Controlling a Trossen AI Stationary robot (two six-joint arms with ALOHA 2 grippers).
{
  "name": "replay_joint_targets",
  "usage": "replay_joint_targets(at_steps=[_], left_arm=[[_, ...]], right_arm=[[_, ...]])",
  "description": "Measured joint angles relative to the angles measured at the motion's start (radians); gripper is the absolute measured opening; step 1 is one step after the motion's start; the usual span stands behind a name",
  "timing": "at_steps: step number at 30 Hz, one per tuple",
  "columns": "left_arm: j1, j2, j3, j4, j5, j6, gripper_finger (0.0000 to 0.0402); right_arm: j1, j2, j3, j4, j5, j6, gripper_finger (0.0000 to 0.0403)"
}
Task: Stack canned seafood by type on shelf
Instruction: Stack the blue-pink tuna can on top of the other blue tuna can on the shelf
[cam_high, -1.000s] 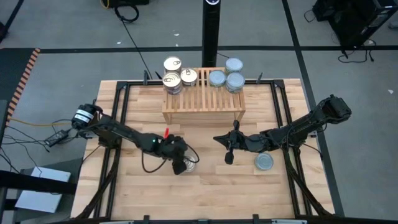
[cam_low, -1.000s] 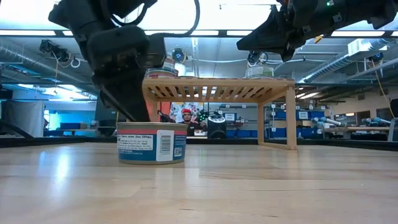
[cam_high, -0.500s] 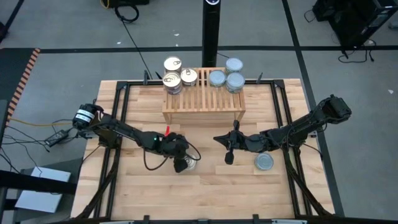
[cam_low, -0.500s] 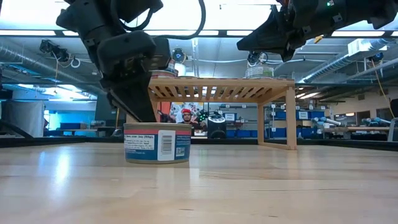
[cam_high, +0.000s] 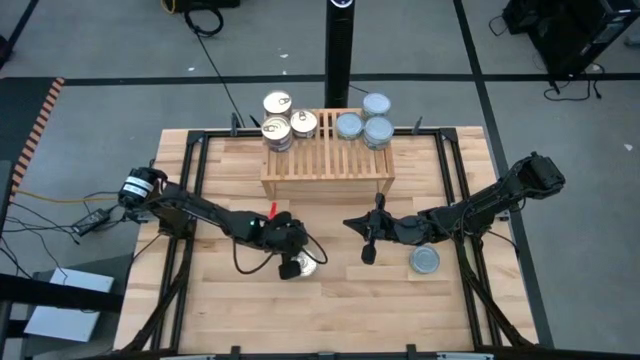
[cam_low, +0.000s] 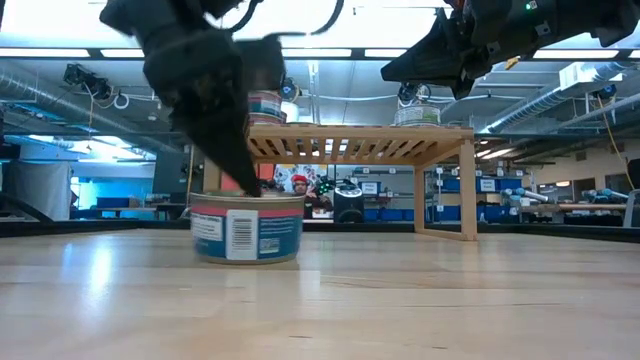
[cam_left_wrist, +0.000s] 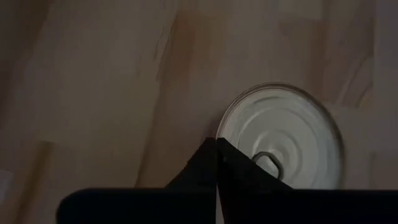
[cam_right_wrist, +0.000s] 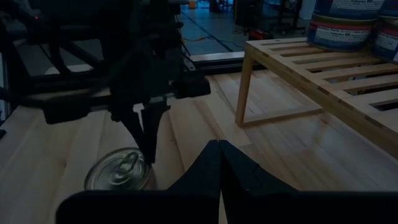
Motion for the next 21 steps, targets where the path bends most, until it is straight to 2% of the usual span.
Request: replay_joint_targets(at_steps=[8, 16, 21], left_arm=[[-0.017, -0.001, 0.067, -0.056, -0.118, 0.09, 0.0001], [-0.077, -0.002, 0.071, -0.056, -0.311, 0.154, 0.0001], [-0.117, -0.002, 0.071, -0.049, -0.382, 0.17, 0.0001]], right_arm=[[0.0, 0.0, 0.0, -0.003, 0.0, 0.0, 0.0011], [0.0, 0.0, 0.0, -0.01, 0.0, 0.0, 0.0011], [0.0, 0.0, 0.0, -0.01, 0.0, 0.0, 0.0011]])
